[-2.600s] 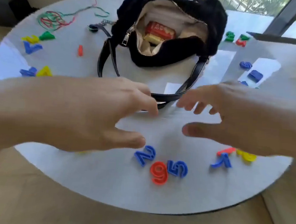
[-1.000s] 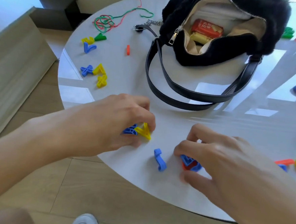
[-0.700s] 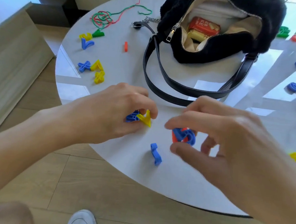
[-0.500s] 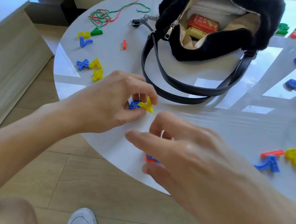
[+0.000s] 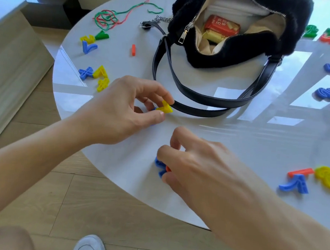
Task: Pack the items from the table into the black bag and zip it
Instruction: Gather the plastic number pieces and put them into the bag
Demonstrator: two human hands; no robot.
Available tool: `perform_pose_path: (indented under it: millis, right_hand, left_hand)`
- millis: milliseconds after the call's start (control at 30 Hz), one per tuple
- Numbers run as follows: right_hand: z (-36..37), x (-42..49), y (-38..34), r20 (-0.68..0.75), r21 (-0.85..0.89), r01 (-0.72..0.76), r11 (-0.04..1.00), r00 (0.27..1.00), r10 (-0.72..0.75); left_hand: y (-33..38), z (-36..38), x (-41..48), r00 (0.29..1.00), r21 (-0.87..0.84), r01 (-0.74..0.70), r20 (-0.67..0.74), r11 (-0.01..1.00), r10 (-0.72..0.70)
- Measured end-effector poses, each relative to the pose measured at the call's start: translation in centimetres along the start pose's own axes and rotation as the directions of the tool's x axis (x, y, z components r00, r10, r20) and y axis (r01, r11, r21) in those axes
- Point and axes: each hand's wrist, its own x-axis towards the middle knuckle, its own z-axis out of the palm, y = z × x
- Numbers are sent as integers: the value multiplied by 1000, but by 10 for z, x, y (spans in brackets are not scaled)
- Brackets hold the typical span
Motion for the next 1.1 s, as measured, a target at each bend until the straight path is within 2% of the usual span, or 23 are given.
perform_pose_path:
  millis: [100, 200, 300, 367, 433, 500, 533, 567, 667, 767, 867, 900, 933, 1033, 1100]
  right_hand:
    - [4, 3, -1, -67, 69, 36, 997, 997, -31]
    - [11, 9, -3, -56, 45, 72, 996, 996, -69]
    - [8, 13, -3, -2, 33, 68, 997, 998, -68]
    - [-3, 14, 5, 34, 21, 63, 998, 997, -63]
    - [-22, 12, 15, -84, 88, 48, 995, 996, -41]
    - [-48, 13, 28, -262, 163, -1, 987, 964, 44]
    - [-61, 13, 31, -308, 176, -18, 984, 948, 73]
    - [-73, 15, 34, -310, 177, -30, 984, 947, 85]
    - [-90, 25, 43, -143, 118, -73, 990, 986, 89]
    - [-90, 28, 62, -137, -31, -30, 999, 990, 26]
    - [-94, 20, 79, -127, 20, -44, 999, 991, 47]
    - [-93, 17, 86, -129, 42, -41, 998, 990, 47]
    - [-92, 14, 92, -131, 70, -35, 997, 990, 44]
    - [-90, 2, 101, -137, 216, -16, 976, 989, 46]
    - [-91, -8, 104, -218, 321, -21, 947, 971, 96]
  left_hand:
    - [0, 3, 2, 999, -109, 46, -12, 993, -48]
    - [0, 5, 3, 992, -249, 114, -24, 962, -124]
    - [3, 3, 4, 980, -380, 186, 11, 906, -196]
    - [7, -1, 5, 966, -506, 247, 63, 826, -250]
    - [13, -5, 6, 943, -652, 315, 135, 690, -303]
    - [25, -6, 9, 916, -782, 372, 222, 501, -333]
    - [34, -2, 11, 904, -823, 394, 266, 409, -334]
    - [43, 5, 13, 895, -849, 410, 303, 333, -328]
    - [75, 33, 22, 891, -902, 420, 390, 96, -235]
    - [96, 58, 36, 917, -926, 357, 373, -123, -144]
    - [109, 75, 47, 924, -904, 307, 358, -296, -135]
    - [111, 81, 49, 919, -900, 295, 359, -321, -163]
    - [112, 86, 50, 913, -911, 279, 350, -305, -209]
    - [106, 104, 50, 897, -953, 251, 294, -168, -329]
    - [101, 108, 48, 903, -966, 223, 256, -132, -344]
